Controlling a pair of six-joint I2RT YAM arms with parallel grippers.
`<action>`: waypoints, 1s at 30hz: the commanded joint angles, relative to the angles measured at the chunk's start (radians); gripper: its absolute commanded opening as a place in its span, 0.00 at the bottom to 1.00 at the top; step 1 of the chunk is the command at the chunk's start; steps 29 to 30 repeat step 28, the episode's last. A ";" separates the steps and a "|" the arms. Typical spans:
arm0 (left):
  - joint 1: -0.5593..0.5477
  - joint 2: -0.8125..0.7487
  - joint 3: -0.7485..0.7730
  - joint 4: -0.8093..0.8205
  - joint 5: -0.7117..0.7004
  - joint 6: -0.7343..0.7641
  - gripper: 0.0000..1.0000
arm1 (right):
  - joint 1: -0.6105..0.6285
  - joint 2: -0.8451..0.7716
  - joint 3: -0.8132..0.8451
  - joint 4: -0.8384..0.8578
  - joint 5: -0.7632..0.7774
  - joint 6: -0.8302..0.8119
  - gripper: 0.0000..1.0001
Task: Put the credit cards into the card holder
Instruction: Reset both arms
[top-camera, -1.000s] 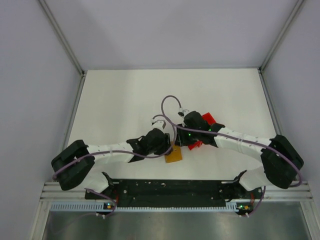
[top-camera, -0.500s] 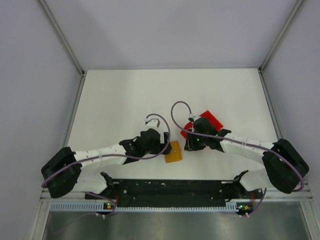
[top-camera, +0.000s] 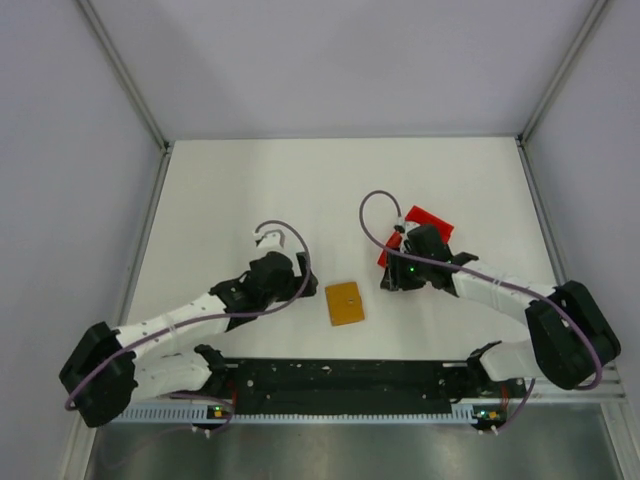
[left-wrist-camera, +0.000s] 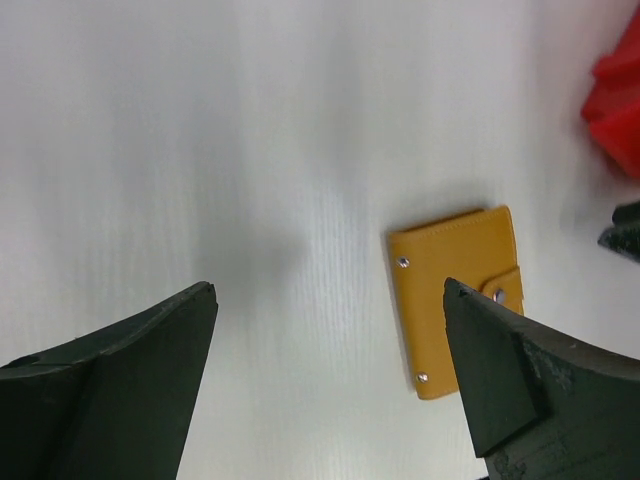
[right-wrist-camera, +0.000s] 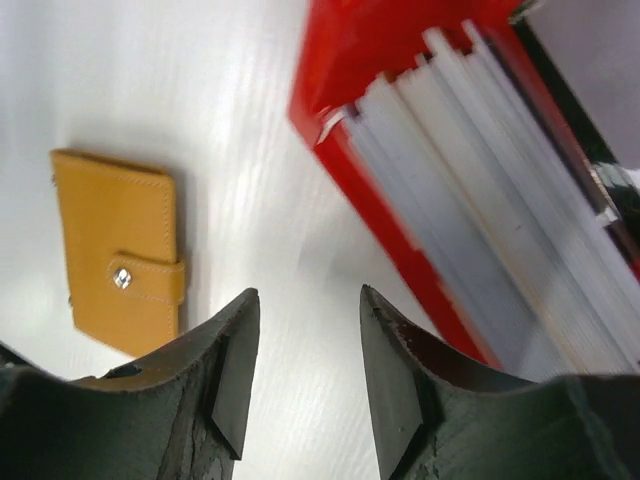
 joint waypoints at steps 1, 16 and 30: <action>0.123 -0.139 -0.044 -0.013 -0.021 -0.013 0.98 | -0.005 -0.162 -0.050 0.108 -0.182 -0.059 0.48; 0.152 -0.239 0.059 -0.155 -0.199 0.011 0.98 | -0.324 -0.710 -0.029 -0.234 0.269 0.115 0.99; 0.158 -0.268 0.062 -0.096 -0.249 0.073 0.98 | -0.576 -0.828 -0.248 -0.054 0.548 0.092 0.99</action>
